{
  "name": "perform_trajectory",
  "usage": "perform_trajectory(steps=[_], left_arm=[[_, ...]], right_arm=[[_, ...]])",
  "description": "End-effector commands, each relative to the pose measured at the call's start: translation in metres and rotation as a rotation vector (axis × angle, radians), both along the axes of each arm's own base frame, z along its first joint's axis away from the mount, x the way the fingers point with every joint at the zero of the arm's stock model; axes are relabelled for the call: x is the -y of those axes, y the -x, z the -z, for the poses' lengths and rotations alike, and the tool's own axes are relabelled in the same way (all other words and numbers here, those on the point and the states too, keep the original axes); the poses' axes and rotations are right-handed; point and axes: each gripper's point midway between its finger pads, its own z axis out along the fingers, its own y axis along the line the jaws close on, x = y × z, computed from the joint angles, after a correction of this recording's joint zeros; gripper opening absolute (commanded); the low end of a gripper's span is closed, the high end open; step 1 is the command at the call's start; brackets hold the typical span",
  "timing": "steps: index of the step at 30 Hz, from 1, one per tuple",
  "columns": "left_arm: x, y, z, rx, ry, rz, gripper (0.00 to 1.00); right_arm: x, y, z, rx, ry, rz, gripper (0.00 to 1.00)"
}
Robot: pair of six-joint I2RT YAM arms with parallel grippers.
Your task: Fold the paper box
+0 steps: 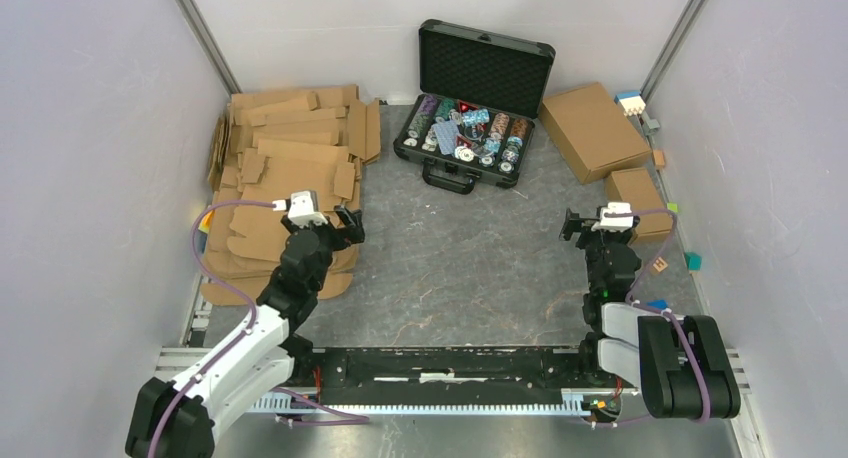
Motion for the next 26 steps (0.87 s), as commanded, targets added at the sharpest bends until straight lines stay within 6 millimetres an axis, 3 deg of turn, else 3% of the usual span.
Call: perform_trajectory(steps=[1,4,6,9,12,14,19,26], left_arm=[[-0.02,-0.007,-0.028,0.097,-0.016,-0.109,1.0],[-0.029,-0.006,-0.032,0.105,-0.018,-0.157,1.0],[-0.031,-0.005,-0.03,0.111,-0.018,-0.158,1.0],[-0.022,-0.002,-0.023,0.105,0.013,-0.11,1.0],[-0.024,0.001,-0.01,0.035,0.074,-0.146,1.0],[-0.036,0.004,-0.003,0.004,0.134,-0.246,1.0],[-0.026,0.008,0.01,-0.005,0.252,-0.224,1.0],[-0.021,0.006,0.01,0.007,0.275,-0.2,1.0]], right_arm=[[-0.007,-0.005,0.003,-0.009,-0.194,0.03,0.98],[-0.001,-0.001,0.015,-0.039,-0.384,0.132,0.98],[-0.004,0.004,0.018,-0.062,-0.403,0.124,0.98],[-0.003,0.013,0.036,-0.128,-0.568,0.212,0.98],[-0.021,0.009,0.041,-0.232,-0.541,0.121,0.98],[-0.019,0.01,0.046,-0.266,-0.553,0.151,0.98],[-0.017,0.022,0.053,-0.226,-0.578,0.159,0.98],[-0.015,0.026,0.045,-0.155,-0.597,0.151,0.98]])
